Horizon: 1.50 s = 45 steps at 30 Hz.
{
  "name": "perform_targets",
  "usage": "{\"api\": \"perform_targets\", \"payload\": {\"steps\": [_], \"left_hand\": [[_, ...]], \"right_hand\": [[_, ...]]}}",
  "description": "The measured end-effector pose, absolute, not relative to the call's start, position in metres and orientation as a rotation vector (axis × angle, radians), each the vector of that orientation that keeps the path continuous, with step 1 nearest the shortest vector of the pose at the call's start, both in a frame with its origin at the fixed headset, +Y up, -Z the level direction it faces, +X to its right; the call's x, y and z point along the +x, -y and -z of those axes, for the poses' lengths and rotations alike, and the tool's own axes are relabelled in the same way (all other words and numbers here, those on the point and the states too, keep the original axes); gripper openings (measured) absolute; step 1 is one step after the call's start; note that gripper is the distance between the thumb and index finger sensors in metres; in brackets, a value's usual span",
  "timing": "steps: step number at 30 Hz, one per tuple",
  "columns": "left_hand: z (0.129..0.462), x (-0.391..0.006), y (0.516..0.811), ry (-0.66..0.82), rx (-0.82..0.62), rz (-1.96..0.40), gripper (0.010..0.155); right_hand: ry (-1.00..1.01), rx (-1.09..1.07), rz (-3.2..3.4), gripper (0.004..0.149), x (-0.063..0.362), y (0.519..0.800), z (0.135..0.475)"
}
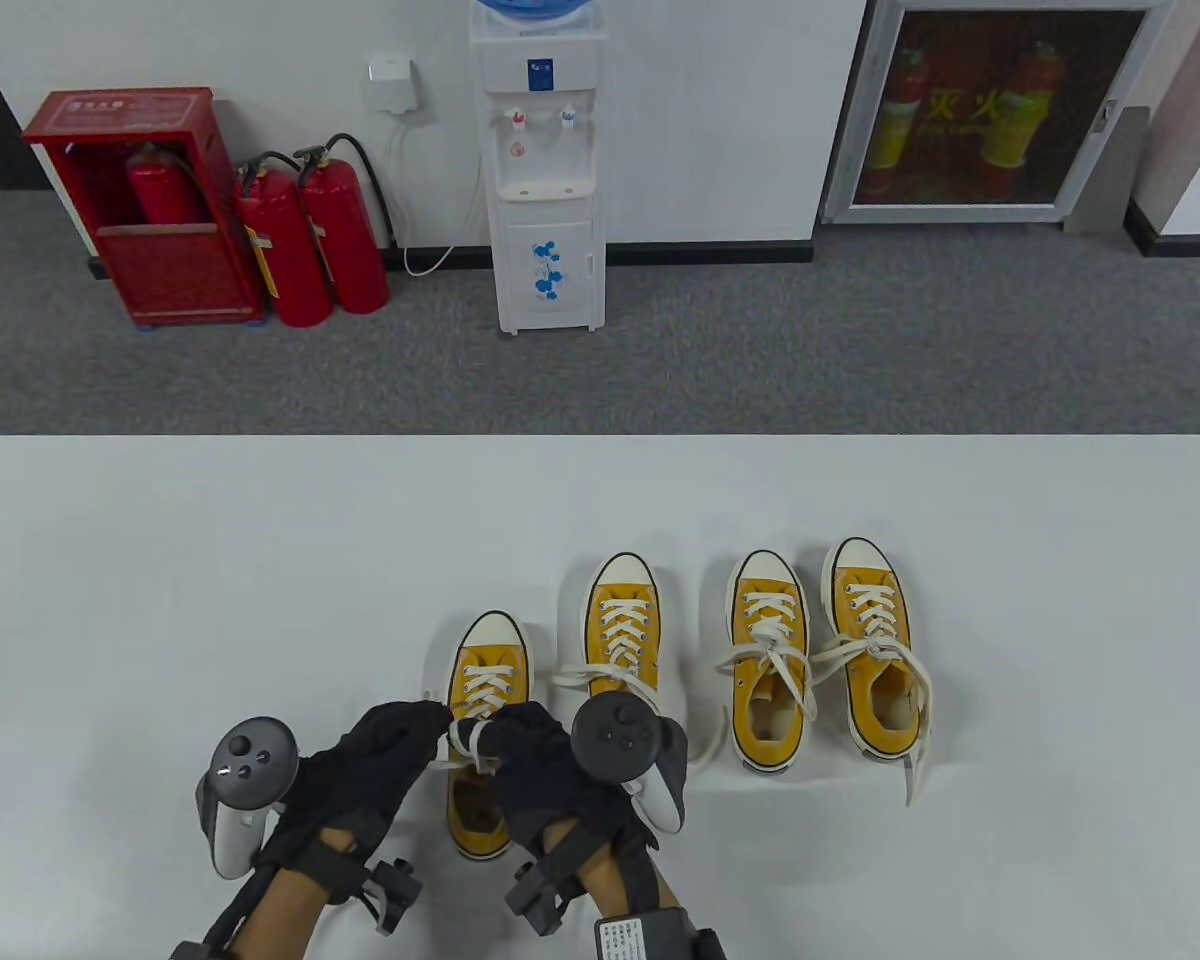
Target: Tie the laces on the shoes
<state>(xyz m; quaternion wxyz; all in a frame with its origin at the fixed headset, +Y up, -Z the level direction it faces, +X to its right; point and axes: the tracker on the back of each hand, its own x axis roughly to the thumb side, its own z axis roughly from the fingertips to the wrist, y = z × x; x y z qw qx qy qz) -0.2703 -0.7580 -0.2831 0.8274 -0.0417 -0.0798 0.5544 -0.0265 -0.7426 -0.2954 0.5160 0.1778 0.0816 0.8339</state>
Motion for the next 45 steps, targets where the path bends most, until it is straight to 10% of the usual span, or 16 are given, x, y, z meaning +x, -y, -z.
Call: {"api": "perform_targets", "payload": {"steps": [45], "left_hand": [[0.287, -0.302, 0.763, -0.116, 0.024, -0.985, 0.038]], "right_hand": [[-0.159, 0.286, -2.023, 0.039, -0.012, 0.740, 0.298]]}}
